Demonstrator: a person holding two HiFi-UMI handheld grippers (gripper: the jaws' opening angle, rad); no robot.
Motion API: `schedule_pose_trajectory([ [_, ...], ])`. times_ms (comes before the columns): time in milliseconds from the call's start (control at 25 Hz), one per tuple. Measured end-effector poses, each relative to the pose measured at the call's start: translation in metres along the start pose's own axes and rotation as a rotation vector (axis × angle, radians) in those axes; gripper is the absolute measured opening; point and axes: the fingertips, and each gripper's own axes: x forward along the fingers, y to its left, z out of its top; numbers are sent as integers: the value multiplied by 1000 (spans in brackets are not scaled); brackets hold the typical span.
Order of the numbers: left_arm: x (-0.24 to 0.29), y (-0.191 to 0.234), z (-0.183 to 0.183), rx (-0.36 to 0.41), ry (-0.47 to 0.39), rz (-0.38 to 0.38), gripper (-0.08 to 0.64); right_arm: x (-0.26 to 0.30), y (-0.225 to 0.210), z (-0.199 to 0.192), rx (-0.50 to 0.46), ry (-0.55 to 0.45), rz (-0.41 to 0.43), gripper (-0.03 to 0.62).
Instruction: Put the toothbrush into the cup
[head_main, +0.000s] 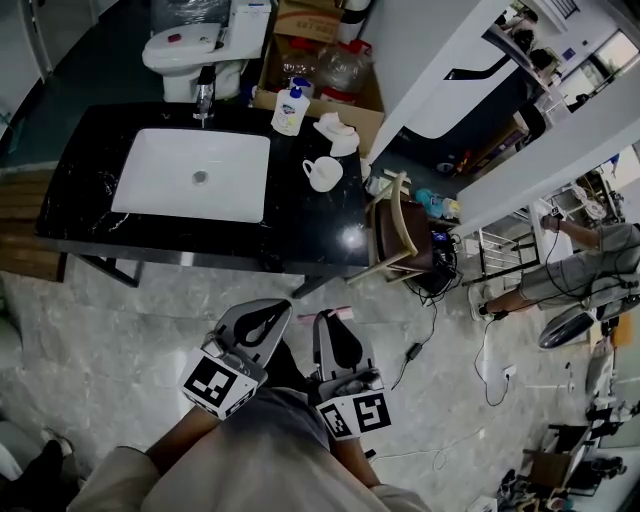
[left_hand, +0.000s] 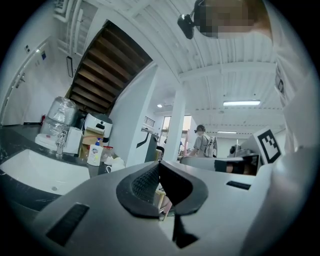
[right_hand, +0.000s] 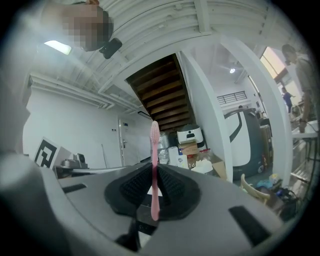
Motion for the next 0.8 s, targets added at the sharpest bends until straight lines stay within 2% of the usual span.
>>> schedule_pose_trajectory([
  [800, 104, 52, 10, -9, 12, -26, 11, 87, -81, 14, -3, 12, 15, 38],
])
